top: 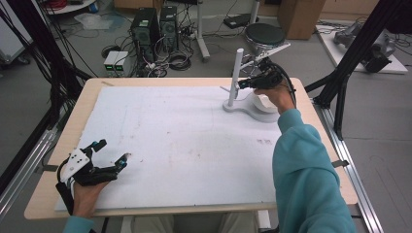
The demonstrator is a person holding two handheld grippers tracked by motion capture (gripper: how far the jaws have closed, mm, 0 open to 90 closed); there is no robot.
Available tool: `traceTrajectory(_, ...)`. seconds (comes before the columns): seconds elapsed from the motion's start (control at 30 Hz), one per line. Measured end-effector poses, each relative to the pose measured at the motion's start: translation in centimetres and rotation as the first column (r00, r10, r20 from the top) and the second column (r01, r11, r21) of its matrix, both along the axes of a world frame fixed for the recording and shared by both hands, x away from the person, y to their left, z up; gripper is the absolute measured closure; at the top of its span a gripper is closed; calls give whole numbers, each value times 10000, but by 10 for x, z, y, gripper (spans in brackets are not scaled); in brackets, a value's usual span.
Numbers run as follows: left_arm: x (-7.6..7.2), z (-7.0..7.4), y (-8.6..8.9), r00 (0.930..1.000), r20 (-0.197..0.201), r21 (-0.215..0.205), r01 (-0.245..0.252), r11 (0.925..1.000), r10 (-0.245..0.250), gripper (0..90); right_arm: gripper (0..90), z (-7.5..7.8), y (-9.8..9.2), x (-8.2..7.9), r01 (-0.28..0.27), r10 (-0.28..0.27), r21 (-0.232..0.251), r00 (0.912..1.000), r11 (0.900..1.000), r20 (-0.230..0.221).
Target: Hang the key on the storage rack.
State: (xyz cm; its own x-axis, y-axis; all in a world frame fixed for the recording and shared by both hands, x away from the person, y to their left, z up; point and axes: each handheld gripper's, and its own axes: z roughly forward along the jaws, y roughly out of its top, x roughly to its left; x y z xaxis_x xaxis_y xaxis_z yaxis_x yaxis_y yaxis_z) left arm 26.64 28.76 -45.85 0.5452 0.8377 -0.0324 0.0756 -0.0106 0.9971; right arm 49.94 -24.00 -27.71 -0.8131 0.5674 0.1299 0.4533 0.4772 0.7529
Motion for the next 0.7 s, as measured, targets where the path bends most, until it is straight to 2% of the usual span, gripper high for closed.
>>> traceTrajectory(0.7,0,0,0,10000,21,25,-6,10000,6,56,891,-12,-5,14,304,-303,28,9994,9995,-187)
